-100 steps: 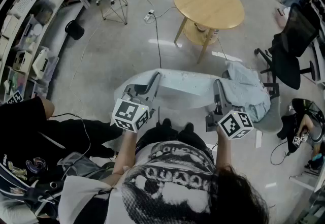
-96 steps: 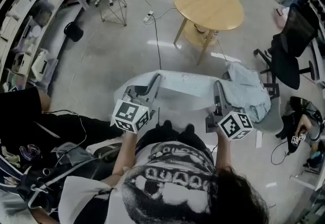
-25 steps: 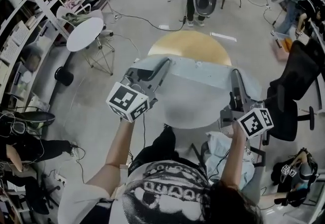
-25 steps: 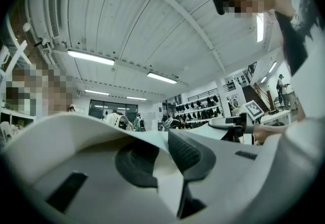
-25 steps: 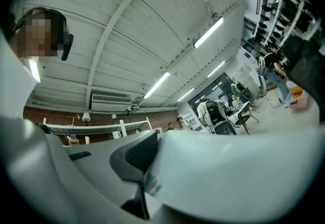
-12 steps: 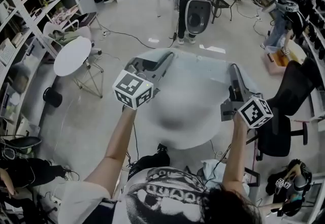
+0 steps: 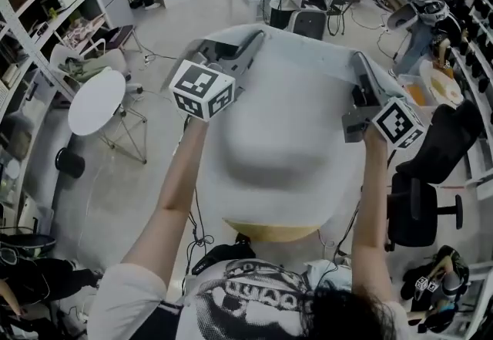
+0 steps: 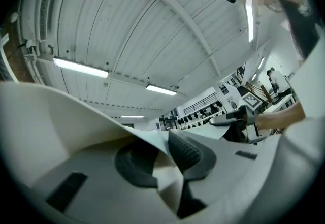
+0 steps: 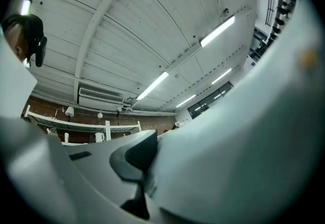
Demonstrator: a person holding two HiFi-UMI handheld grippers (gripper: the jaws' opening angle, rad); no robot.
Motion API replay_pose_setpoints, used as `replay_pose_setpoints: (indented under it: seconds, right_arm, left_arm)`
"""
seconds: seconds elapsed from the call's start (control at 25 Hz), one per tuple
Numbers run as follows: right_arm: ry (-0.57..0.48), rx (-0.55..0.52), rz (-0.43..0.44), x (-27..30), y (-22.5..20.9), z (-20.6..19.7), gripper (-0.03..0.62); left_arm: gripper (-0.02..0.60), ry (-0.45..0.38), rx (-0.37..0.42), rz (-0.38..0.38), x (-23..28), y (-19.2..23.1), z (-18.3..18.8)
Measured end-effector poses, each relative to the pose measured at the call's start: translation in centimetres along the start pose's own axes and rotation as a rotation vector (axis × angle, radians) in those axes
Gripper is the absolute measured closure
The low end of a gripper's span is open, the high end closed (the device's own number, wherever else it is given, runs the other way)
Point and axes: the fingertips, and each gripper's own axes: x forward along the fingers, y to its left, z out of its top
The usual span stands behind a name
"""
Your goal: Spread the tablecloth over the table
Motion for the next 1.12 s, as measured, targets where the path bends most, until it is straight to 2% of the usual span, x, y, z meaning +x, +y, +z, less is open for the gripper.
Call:
replay_pose_setpoints:
  seconds: [0.12,0.24,0.36,0.52,0.68,0.84,1.12]
  right_arm:
    - [-0.014,-0.047,0.007,3.7,-1.3,1.8,0.528]
    - [-0.016,-0.095,0.004,7.2,-3.0,3.5,0.526]
    - [-0.051,-0.145,0.042,10.4,-3.5,5.9,0.528]
    - [-0.106,-0.21,0.084,13.5,-4.1,8.3,0.528]
    - [-0.096,-0.23,0.095,14.4,-4.8,7.9,0.528]
    - [-0.029,-0.186,0.059,13.3,-6.3,3.8,0.528]
    - [0.1,-0.061,0.006,6.6,-10.4,-4.0,0.528]
  left_arm:
    - [0.515,-0.026,0.052,-0.001,2.8,2.9,1.3]
    - [0.515,-0.044,0.143,0.014,5.3,5.2,2.6]
    - [0.514,-0.072,0.228,0.035,7.3,7.2,4.4]
    - [0.514,-0.117,0.271,0.057,9.4,9.1,5.8]
    - [0.514,-0.121,0.242,0.059,9.6,9.6,4.6]
    - [0.514,-0.056,0.168,0.034,8.6,8.9,0.4]
    - [0.515,0.089,0.079,0.029,6.1,2.3,-7.1]
